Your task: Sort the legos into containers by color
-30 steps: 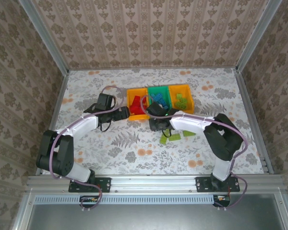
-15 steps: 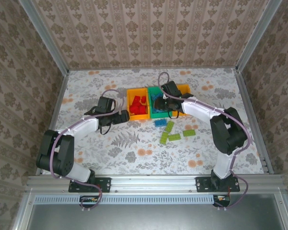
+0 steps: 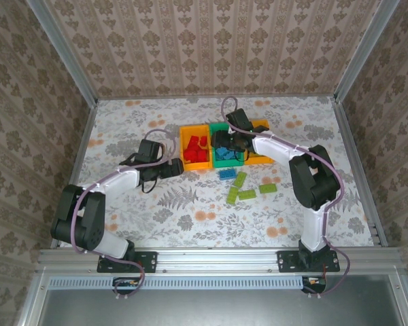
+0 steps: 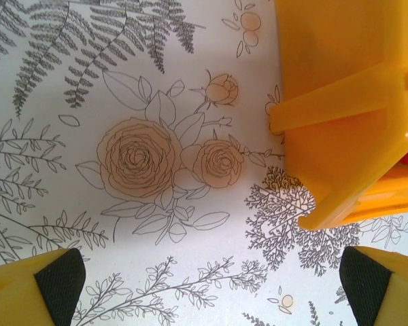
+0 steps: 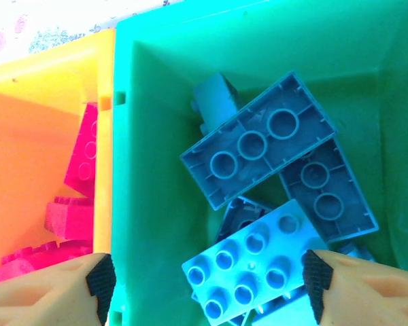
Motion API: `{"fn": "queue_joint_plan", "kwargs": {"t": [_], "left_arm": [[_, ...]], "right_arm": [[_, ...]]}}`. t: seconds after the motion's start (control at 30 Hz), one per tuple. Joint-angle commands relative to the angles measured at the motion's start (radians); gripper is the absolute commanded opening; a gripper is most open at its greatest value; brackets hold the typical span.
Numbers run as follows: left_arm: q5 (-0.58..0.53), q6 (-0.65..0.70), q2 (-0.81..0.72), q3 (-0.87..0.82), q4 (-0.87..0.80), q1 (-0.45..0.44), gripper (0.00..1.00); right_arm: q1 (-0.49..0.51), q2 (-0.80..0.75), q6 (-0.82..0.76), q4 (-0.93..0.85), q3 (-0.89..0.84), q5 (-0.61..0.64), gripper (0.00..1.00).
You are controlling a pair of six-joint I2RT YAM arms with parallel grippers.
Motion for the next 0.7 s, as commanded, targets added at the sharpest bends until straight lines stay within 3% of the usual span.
{"fn": "queue_joint_plan", "kwargs": {"t": [0.0,0.27,0.67], "left_arm": [[0.017,0.004,-0.021,-0.02,0.013,0.007,1.0],[0.03,-0.008,-0.014,-0.026,0.028,0.005,1.0],[0.032,-0.016,-0.03,-0.039,0.028,-0.003,1.0]], "right_arm": [[0.019,-0.102,-0.043,0.01,-0.054,0.005,0.78],[0.126,-0.231,-0.126,-0.052,-0.209,0.185,0.8],[0.198,-0.191,-0.119,-0.042,-0.324,0.292,0.85]]}}
